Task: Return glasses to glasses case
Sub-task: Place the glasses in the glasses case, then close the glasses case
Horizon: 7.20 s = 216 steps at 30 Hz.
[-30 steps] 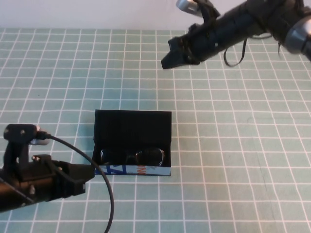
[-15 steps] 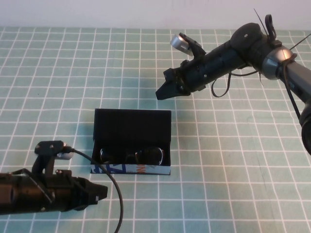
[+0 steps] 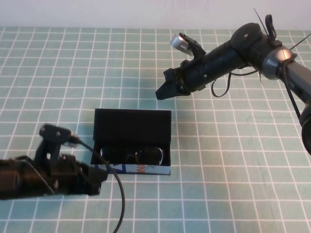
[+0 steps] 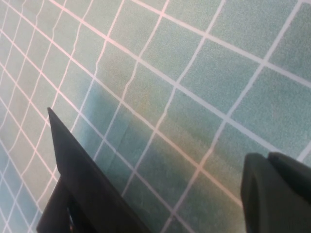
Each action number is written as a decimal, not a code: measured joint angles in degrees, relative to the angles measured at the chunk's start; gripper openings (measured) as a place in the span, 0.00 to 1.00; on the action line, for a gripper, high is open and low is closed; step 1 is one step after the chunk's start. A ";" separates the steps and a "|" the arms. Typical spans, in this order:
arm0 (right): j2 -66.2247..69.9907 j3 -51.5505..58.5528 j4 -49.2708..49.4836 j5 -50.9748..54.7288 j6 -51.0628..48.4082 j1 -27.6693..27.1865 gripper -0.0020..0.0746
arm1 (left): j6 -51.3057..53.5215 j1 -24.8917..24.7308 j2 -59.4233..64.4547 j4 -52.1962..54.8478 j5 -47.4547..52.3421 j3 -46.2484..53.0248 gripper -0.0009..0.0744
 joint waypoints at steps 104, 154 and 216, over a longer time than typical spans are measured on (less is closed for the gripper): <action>0.00 0.00 7.51 3.07 -5.89 0.00 0.01 | -105.10 -15.99 -26.27 119.14 -39.64 -1.88 0.01; 0.00 -0.09 7.30 3.07 -7.85 0.00 0.01 | -139.40 -7.68 -21.33 133.64 -54.68 -0.54 0.01; 1.73 -0.09 -0.38 3.20 -0.37 2.83 0.01 | -132.03 -14.59 9.60 121.57 -74.71 6.18 0.01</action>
